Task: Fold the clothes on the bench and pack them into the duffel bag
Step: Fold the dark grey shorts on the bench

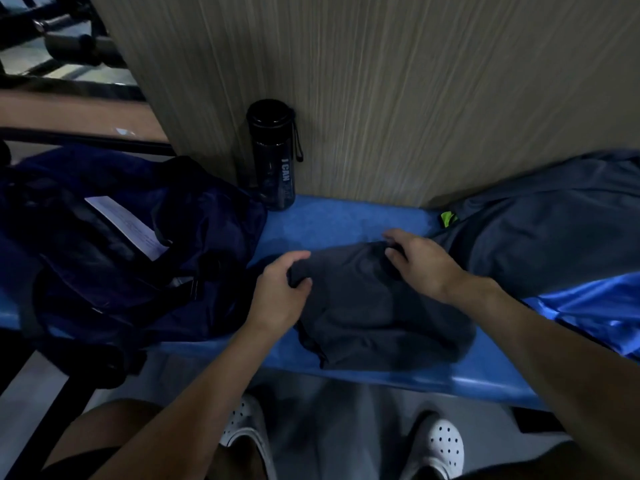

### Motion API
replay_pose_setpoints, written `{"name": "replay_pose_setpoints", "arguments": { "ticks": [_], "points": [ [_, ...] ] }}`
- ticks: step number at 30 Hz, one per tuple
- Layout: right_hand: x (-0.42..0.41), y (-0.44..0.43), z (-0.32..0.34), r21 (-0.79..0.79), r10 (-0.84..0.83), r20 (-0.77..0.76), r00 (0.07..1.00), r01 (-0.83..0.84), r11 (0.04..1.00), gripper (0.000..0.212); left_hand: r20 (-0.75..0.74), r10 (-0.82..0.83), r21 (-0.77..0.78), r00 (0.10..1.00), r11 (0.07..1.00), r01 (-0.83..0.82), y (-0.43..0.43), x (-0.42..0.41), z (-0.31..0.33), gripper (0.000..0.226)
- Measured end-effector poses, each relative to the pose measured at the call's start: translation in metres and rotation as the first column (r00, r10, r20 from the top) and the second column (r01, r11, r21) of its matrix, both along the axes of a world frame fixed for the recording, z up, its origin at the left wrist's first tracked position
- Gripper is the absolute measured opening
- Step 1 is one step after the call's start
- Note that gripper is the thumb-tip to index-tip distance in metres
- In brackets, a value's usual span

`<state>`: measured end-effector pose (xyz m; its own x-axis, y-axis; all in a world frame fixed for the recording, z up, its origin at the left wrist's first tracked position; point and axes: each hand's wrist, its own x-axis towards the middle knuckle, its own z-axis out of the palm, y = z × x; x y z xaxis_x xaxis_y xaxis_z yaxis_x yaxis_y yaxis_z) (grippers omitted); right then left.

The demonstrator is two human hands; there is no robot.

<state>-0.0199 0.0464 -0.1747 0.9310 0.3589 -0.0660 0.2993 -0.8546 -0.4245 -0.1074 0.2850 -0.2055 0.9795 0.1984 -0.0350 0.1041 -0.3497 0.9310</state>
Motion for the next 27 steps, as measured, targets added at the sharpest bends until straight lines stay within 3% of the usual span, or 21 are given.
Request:
{"name": "replay_pose_setpoints", "arguments": {
  "ticks": [4,8,10,13,17,19,21,25,27],
  "points": [
    [0.027,0.005,-0.009,-0.144,-0.117,-0.064,0.991,0.107,0.984,0.048,0.083,-0.115,-0.016,0.99,0.993,0.117,-0.002,0.008,0.006,0.056],
    [0.034,0.008,-0.005,-0.229,-0.075,-0.023,0.997,0.068,0.971,0.017,0.111,-0.215,0.009,0.97,0.977,0.215,0.001,0.011,0.009,0.064],
    [0.034,0.005,0.001,-0.113,-0.047,0.009,0.999,0.048,0.992,0.008,0.106,-0.237,0.033,0.966,0.971,0.235,0.003,0.01,0.01,0.065],
    [0.03,0.001,0.011,0.174,-0.02,0.002,1.0,0.02,0.984,0.02,0.092,-0.268,0.035,0.959,0.963,0.266,0.004,0.007,0.014,0.066],
    [0.025,-0.007,0.019,0.25,0.011,-0.027,1.0,-0.004,0.968,0.022,0.131,-0.245,0.021,0.961,0.97,0.244,0.006,0.005,0.011,0.07],
    [0.02,-0.015,0.02,0.197,0.043,-0.015,0.999,-0.039,0.98,0.013,0.134,-0.232,-0.008,0.963,0.972,0.235,0.007,0.003,0.009,0.075],
    [0.014,-0.024,0.02,0.073,0.114,0.098,0.989,-0.122,0.99,0.006,0.105,-0.242,-0.019,0.965,0.969,0.245,0.007,0.0,0.008,0.073],
    [-0.008,-0.037,0.02,-0.158,0.196,0.086,0.977,-0.181,0.971,0.018,0.001,-0.275,0.191,0.962,0.944,0.269,0.003,-0.012,0.007,0.048],
    [-0.014,-0.04,0.017,-0.28,0.237,0.09,0.967,-0.204,0.938,0.019,0.014,-0.225,0.193,0.974,0.957,0.218,0.0,-0.015,0.008,0.042]
  ]
}}
